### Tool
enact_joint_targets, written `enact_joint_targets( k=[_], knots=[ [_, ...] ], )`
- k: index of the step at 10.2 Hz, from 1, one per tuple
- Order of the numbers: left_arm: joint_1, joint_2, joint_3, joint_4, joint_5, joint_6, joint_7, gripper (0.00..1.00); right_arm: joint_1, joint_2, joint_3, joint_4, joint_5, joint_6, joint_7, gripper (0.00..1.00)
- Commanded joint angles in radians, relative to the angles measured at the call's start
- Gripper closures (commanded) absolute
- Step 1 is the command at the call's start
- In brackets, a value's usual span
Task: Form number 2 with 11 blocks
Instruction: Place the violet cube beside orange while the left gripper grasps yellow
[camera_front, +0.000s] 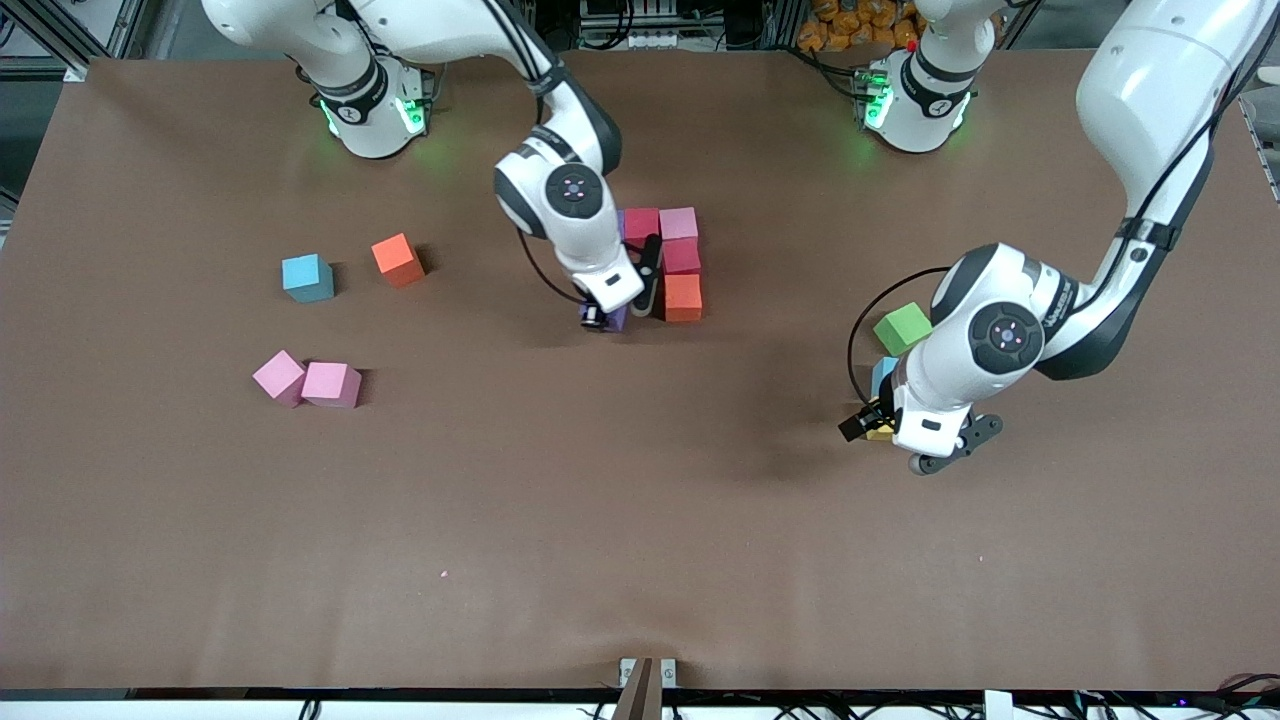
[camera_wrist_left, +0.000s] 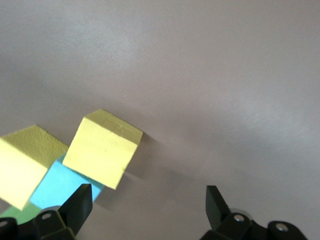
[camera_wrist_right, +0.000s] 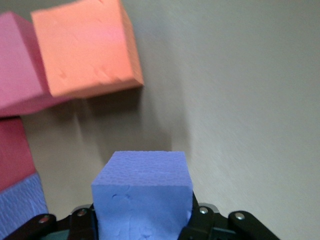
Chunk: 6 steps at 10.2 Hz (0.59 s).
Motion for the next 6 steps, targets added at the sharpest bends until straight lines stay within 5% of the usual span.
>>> enact_joint_targets(
  k=[1, 6],
  knots=[
    [-0.009, 0.007, 0.018, -0.017, -0.002, -0.011, 0.110, 0.00, 0.034, 0.058, -0.007, 0.081, 0.022, -0.041, 0.043, 0.41],
    [-0.009, 0.011, 0.100, -0.032, 0.024, -0.014, 0.308, 0.00, 0.050, 0.120, -0.007, 0.162, 0.023, -0.084, 0.046, 0.40]
  ],
)
